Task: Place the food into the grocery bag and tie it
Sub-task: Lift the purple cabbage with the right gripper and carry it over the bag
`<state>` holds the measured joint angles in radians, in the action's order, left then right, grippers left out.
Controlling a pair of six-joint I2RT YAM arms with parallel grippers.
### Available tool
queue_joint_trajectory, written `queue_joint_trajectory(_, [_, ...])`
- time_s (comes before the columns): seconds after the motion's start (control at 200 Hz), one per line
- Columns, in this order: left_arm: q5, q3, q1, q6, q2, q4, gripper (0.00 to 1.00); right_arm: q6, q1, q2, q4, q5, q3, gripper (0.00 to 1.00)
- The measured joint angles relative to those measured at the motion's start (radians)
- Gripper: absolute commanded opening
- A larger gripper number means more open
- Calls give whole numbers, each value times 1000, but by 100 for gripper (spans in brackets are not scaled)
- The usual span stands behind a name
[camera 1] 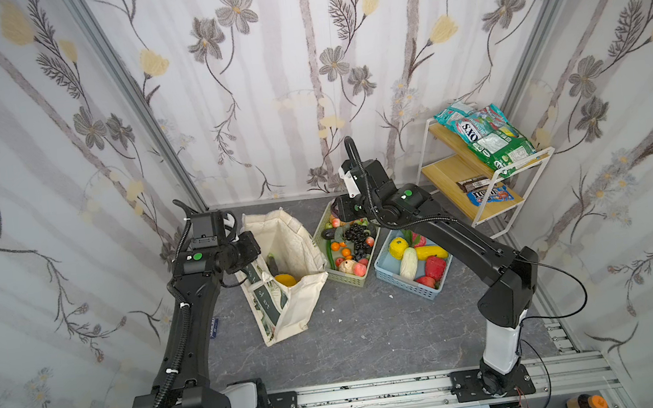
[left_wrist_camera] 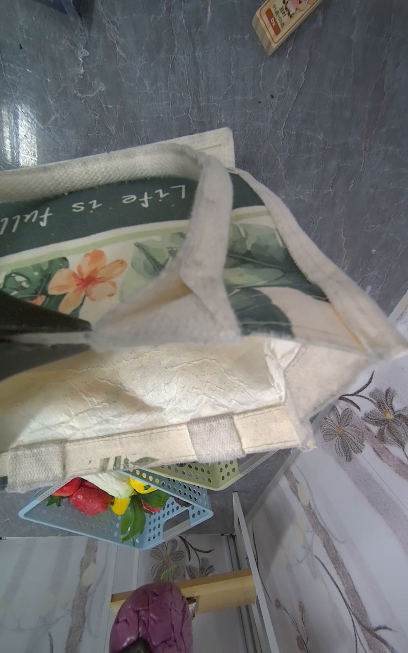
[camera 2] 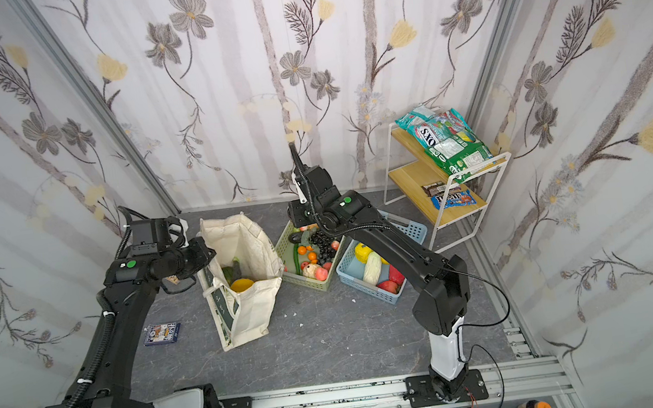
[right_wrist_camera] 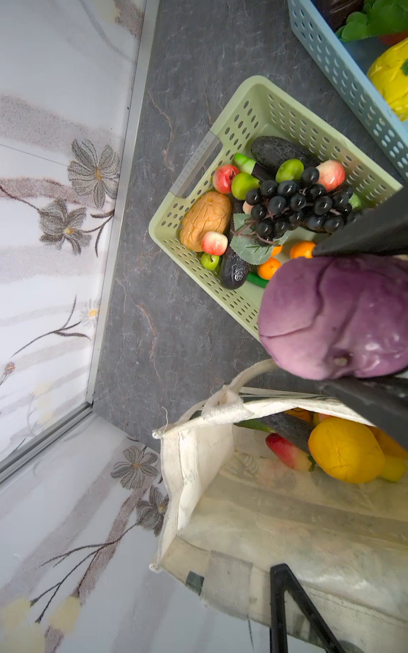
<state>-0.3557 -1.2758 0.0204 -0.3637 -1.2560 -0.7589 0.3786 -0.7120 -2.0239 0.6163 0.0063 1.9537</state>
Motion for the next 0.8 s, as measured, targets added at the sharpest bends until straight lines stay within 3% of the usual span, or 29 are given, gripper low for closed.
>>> queue_joint_trajectory(0.799, [-4,-11,-2,1,-27,12,0,58,-182,-2,-46,-140,0,46])
